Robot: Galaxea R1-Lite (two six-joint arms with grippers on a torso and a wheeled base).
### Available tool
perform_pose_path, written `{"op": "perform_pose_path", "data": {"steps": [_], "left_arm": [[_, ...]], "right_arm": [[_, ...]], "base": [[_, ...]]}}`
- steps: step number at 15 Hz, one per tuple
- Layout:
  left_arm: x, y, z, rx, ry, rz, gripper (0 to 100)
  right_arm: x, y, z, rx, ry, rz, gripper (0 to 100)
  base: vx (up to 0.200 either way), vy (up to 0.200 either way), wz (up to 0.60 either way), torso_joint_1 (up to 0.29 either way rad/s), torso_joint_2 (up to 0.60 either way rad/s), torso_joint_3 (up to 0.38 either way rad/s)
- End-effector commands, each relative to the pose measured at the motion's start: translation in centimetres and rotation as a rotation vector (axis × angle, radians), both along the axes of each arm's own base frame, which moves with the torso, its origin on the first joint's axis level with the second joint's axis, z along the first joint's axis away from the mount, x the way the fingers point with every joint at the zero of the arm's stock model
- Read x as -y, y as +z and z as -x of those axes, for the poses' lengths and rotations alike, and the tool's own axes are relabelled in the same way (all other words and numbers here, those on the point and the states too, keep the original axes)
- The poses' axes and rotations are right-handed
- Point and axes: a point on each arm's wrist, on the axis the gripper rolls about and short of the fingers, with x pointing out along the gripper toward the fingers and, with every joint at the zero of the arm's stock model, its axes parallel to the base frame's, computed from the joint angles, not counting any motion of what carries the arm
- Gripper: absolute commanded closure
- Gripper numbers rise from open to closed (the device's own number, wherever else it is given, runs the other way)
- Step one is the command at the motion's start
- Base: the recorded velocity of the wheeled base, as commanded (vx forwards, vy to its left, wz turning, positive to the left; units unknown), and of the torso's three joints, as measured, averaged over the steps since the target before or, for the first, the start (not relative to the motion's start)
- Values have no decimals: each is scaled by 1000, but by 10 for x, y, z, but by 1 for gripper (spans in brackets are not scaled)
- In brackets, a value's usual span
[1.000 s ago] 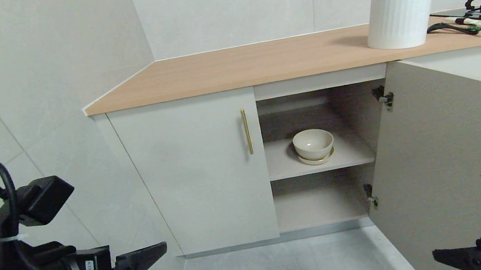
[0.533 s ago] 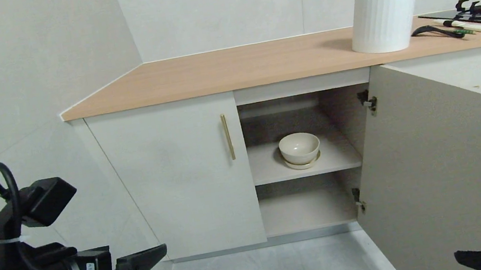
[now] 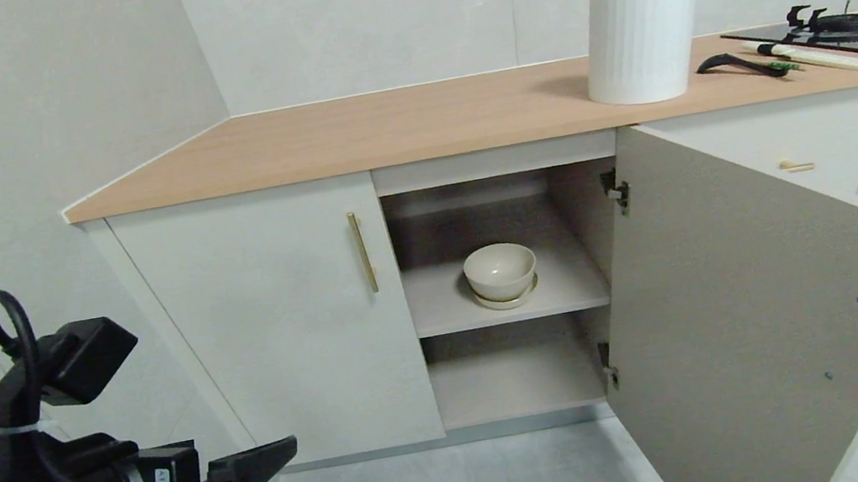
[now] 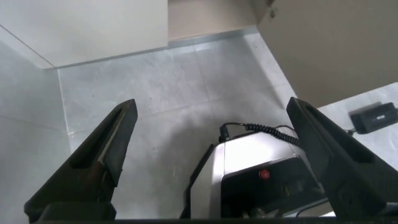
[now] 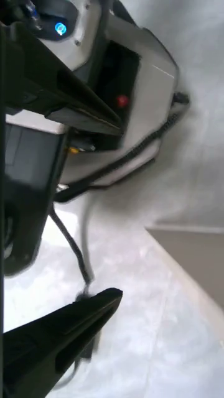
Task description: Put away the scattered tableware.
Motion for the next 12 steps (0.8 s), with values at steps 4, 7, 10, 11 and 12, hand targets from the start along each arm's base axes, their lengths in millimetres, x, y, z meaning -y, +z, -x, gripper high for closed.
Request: {"op": "perform_pose_path", "data": {"steps": [4, 7, 10, 11, 12], "left_arm": [[1, -2, -2, -8, 0, -3, 0], [1, -2, -2, -8, 0, -3, 0], [1, -2, -2, -8, 0, -3, 0], [1, -2, -2, -9, 0, -2, 0], [1, -2, -2, -9, 0, -2, 0]], "right_arm": [[27, 20, -3, 75, -203, 110, 0], [43, 28, -4, 99, -296, 172, 0], [58, 32, -6, 110, -363, 256, 0], [59, 32, -7, 108, -374, 259, 0], [61, 32, -9, 107, -385, 260, 0]], "base": [[0, 0, 0, 0, 0, 0], [0, 0, 0, 0, 0, 0], [0, 0, 0, 0, 0, 0], [0, 0, 0, 0, 0, 0], [0, 0, 0, 0, 0, 0]]}}
